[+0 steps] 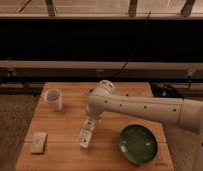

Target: Stand the bottle upright

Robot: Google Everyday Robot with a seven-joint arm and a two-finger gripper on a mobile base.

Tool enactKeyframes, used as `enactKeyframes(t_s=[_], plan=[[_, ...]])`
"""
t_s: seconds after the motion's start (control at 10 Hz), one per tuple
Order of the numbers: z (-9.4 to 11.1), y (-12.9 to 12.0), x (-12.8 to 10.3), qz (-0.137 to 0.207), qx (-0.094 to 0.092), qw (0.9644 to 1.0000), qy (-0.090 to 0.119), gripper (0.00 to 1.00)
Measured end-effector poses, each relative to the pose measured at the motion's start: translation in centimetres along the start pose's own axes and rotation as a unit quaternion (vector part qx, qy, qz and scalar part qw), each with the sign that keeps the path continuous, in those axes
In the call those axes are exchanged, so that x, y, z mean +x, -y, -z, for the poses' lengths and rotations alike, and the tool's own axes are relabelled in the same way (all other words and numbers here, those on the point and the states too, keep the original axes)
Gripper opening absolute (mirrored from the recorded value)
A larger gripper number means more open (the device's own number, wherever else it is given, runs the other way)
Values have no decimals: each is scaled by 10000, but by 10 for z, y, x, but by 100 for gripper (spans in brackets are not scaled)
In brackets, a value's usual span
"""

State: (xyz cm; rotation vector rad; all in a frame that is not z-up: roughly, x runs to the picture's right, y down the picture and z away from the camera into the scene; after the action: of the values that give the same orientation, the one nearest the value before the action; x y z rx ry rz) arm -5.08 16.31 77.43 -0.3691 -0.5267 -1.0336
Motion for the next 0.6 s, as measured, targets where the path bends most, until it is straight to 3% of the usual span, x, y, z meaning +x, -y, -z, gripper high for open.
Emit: enactKeyframes(t_s=[0.3, 0.5, 0.6], plan=[[19, 22, 3, 633, 438, 9970, 7, 0], [27, 34, 4, 1020, 698, 9923, 44, 0], [33, 39, 6, 1246, 885, 9882, 53, 0]])
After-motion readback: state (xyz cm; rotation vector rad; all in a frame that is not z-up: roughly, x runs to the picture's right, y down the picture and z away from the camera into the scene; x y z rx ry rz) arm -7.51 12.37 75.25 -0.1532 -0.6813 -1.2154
